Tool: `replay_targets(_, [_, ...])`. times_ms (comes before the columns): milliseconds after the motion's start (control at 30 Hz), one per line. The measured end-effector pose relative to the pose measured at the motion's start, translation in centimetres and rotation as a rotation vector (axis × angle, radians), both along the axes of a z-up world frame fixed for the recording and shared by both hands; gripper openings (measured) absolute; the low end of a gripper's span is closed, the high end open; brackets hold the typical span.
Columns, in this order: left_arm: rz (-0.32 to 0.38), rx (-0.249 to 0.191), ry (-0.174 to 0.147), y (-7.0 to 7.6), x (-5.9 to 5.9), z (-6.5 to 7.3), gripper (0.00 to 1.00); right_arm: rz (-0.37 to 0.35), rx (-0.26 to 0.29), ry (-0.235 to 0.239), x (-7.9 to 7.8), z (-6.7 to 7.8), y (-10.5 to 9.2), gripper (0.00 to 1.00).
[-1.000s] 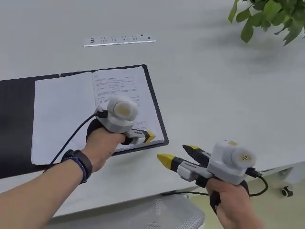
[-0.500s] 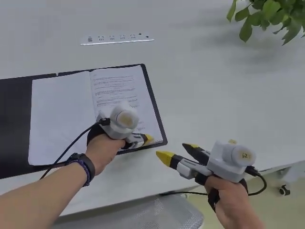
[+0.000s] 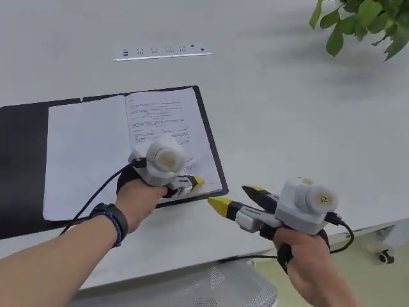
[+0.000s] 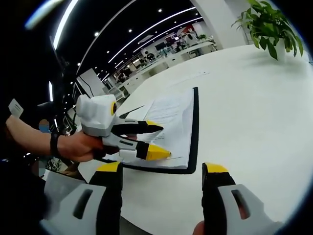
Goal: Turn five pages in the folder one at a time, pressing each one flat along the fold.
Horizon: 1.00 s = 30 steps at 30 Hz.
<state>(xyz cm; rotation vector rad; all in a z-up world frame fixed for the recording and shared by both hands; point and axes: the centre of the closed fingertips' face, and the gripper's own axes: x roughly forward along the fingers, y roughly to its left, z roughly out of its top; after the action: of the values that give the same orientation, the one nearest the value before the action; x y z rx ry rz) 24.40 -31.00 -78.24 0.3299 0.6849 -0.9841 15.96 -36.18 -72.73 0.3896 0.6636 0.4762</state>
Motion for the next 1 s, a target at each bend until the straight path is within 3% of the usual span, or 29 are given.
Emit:
replay_targets(300, [-0.005, -0.008, 0.006, 0.0, 0.1, 0.1, 0.53, 0.008, 0.042, -0.054, 5.0, 0.5, 0.5, 0.62])
replay_targets(700, [-0.021, -0.015, 0.010, 0.3, -0.1, 0.1, 0.50, 0.053, 0.116, -0.062, 10.0, -0.1, 3.2, 0.58])
replay_targets(1000, [-0.028, -0.026, 0.041, 1.0, -0.5, 0.3, 0.51, 0.072, 0.157, -0.048, 10.1, -0.4, 3.9, 0.50])
